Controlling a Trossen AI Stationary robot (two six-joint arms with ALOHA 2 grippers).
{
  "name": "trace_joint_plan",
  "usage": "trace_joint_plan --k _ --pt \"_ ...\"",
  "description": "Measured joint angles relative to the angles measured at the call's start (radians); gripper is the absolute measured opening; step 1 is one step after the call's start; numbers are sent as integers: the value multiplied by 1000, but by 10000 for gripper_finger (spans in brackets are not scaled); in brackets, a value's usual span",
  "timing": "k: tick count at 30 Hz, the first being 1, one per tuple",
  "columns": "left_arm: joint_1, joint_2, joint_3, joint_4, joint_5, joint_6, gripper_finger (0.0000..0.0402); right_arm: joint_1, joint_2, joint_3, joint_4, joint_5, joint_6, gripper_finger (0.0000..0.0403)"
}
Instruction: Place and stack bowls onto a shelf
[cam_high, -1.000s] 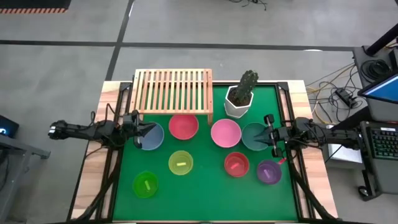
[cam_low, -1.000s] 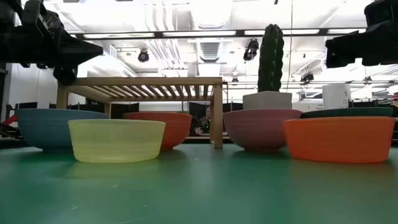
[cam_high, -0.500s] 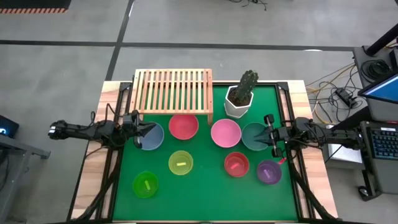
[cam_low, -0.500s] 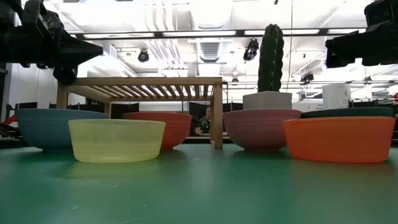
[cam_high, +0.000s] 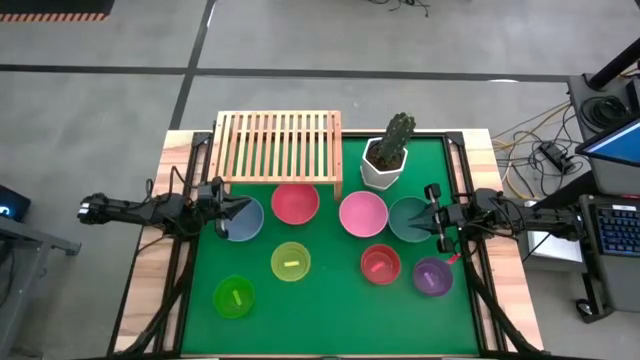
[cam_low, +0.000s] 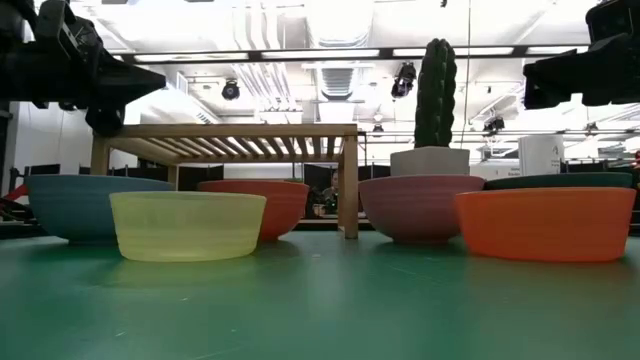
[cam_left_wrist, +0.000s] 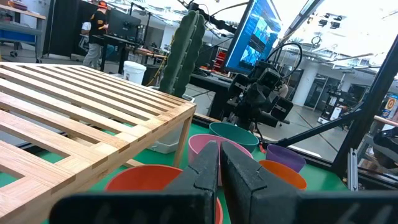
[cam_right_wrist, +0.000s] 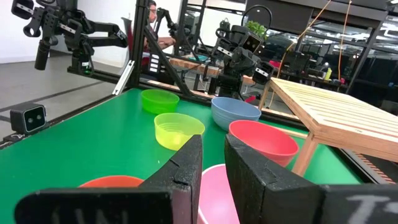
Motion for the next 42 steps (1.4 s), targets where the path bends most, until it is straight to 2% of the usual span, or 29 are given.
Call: trace_joint_plan --k 33,35,38,42 --pt "0 0 0 0 0 0 0 0 0 0 0 0 -18 59" --pt "0 0 0 0 0 0 0 0 0 0 0 0 72 59" --pt "0 0 0 0 0 0 0 0 0 -1 12 -1 340 59" --pt "0 0 0 3 0 -3 0 0 -1 -2 145 17 517 59"
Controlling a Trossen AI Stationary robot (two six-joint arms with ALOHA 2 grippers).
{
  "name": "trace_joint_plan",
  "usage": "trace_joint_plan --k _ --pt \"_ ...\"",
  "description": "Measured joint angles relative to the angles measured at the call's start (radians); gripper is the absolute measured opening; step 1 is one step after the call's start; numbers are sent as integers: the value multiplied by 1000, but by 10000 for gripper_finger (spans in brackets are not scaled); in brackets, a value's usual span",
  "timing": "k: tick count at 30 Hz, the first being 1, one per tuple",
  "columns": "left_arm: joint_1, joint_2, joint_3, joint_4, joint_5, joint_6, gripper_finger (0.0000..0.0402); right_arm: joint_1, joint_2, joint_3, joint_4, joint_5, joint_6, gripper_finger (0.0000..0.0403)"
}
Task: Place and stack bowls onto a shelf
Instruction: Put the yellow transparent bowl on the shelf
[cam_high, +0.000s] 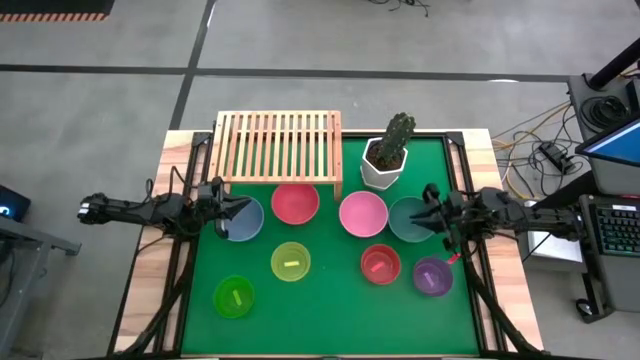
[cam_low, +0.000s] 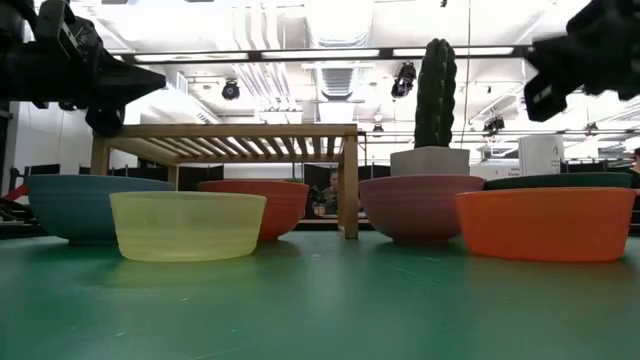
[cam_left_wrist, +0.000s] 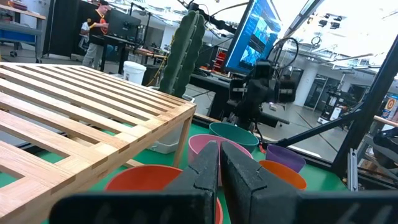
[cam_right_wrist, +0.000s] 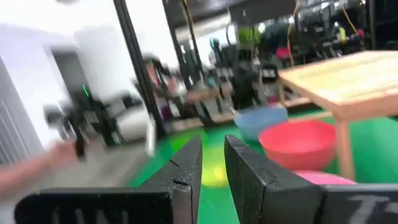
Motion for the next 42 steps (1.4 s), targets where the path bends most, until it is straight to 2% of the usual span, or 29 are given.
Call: trace_joint_plan --k 3,7,14,21,26,29,31,34,38,42 --pt "0 0 0 41 0 -87 0 2 1 1 32 0 86 59" --pt "0 0 0 128 0 -209 0 17 1 1 39 0 105 59" --pt "0 0 0 164 -5 -221 0 87 1 -1 134 15 101 59" --pt "1 0 0 186 -47 -207 0 149 18 -1 144 169 74 59" --pt "0 3 0 216 -48 -353 0 148 54 -1 168 195 76 59" --pt "-2 20 0 302 -16 -351 0 148 76 8 170 195 75 59" --pt "-6 43 0 356 24 -332 0 148 89 17 169 200 75 59" --pt "-13 101 24 376 26 -316 0 148 113 31 169 202 75 59" --pt "-22 233 112 374 36 -312 0 148 151 52 169 227 75 59" --pt "-29 403 244 344 114 -314 0 148 199 63 168 304 59 59"
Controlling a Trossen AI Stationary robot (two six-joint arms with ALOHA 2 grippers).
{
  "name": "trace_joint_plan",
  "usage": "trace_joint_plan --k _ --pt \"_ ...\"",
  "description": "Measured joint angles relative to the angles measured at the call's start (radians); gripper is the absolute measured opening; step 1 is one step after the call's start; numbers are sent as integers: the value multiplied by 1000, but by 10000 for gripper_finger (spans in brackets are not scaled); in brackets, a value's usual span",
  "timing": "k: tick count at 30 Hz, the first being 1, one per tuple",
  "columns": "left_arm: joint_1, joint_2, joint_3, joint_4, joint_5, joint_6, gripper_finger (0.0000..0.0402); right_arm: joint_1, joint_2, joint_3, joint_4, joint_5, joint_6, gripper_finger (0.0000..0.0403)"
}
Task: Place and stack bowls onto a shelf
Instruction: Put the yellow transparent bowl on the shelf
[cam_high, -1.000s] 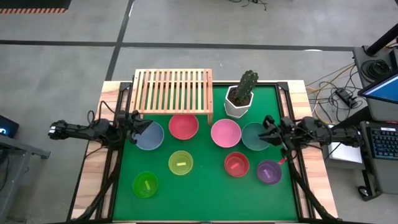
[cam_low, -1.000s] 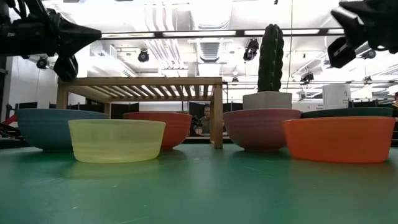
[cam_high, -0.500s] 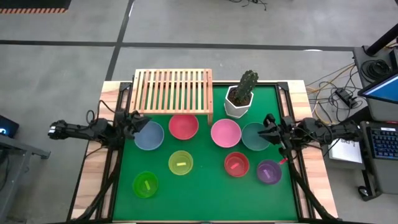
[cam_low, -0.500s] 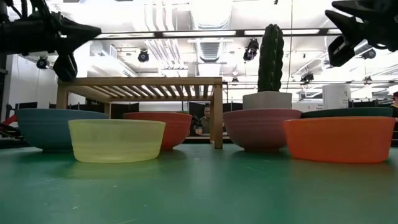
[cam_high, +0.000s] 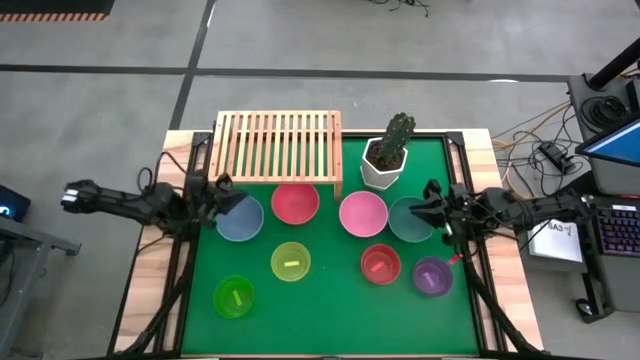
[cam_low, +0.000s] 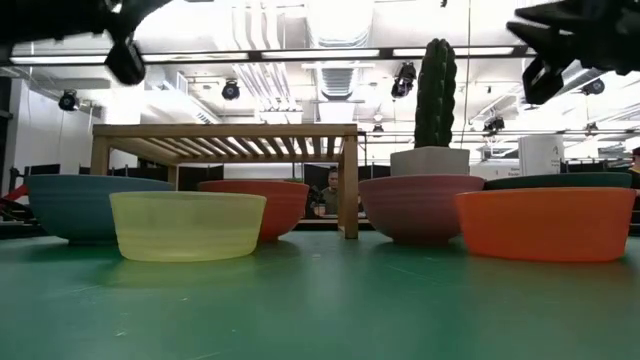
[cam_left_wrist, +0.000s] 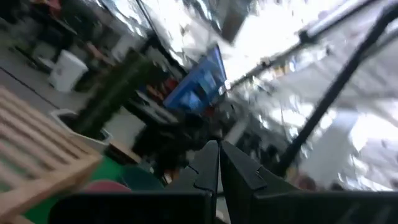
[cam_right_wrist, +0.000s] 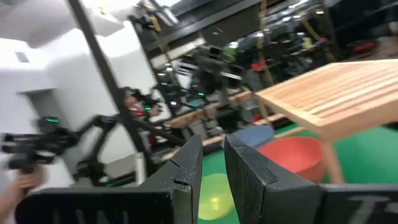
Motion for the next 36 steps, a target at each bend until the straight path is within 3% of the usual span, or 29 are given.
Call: trace_joint_plan --k 4,10,13,22,29,36 --pt "-17 178 195 -228 18 -23 0 -3 39 2 -21 21 -82 59" --pt "-22 444 589 -918 18 -163 0 -24 63 2 -36 22 -122 59" --pt "-45 596 742 -1149 17 -226 0 -36 63 2 -53 22 -133 59" --pt "-219 963 988 -1299 54 -101 0 -48 63 2 -93 22 -125 59" --pt "-288 1180 1063 -1329 39 -71 2 -48 63 2 -93 21 -132 59" --pt "-291 1307 1068 -1327 37 -71 60 -48 63 2 -95 21 -132 59"
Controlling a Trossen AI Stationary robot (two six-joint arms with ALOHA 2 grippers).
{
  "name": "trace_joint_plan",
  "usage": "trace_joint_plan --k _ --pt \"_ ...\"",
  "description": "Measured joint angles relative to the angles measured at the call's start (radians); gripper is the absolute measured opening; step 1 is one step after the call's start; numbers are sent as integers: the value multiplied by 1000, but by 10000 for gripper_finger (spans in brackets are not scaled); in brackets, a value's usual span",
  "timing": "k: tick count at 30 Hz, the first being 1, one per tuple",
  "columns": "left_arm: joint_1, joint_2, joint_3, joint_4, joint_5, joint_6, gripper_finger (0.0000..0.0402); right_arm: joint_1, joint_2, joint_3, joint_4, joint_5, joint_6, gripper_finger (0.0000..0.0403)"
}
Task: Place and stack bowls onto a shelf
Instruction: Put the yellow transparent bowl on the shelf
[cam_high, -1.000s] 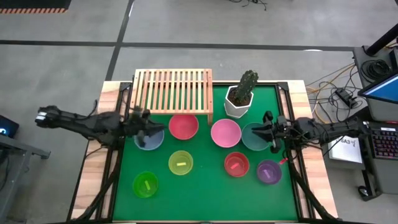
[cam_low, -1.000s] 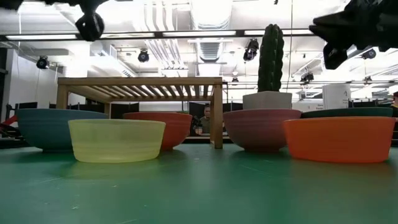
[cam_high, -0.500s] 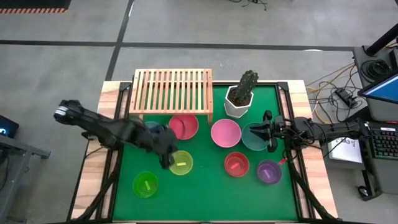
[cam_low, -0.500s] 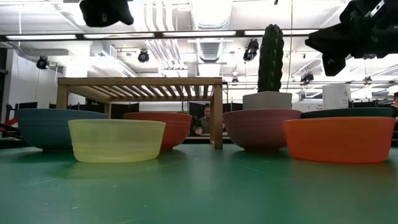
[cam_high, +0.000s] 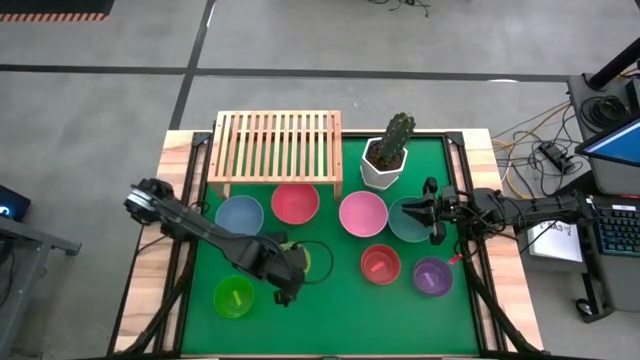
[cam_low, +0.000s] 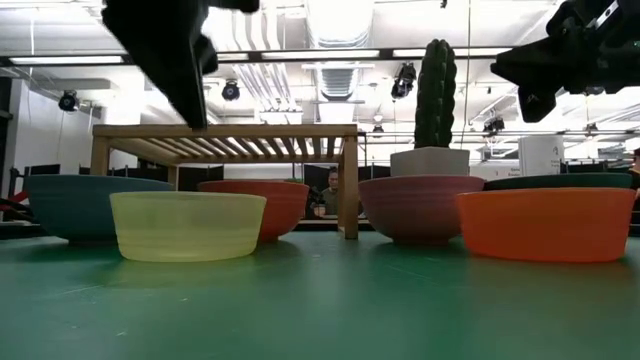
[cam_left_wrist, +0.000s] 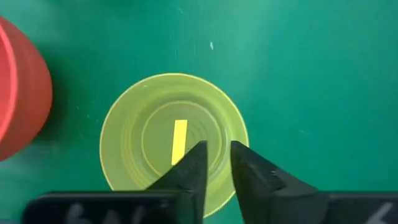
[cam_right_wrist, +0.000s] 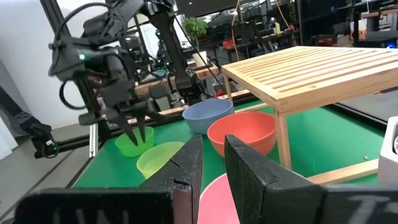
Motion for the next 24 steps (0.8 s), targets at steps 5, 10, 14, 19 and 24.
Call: trace_joint_plan --k 5,10,14,19,24 --pt "-5 41 0 20 -1 0 132 0 0 0 -14 0 0 59" --pt "-20 60 0 51 56 42 177 0 0 0 -24 0 0 59" --pt "-22 82 -5 54 58 44 179 0 0 0 -24 0 -1 59" --pt "-22 129 -15 60 58 48 161 0 0 0 -25 0 -4 59" --pt "-23 163 -15 63 58 48 126 0 0 0 -26 0 -11 59"
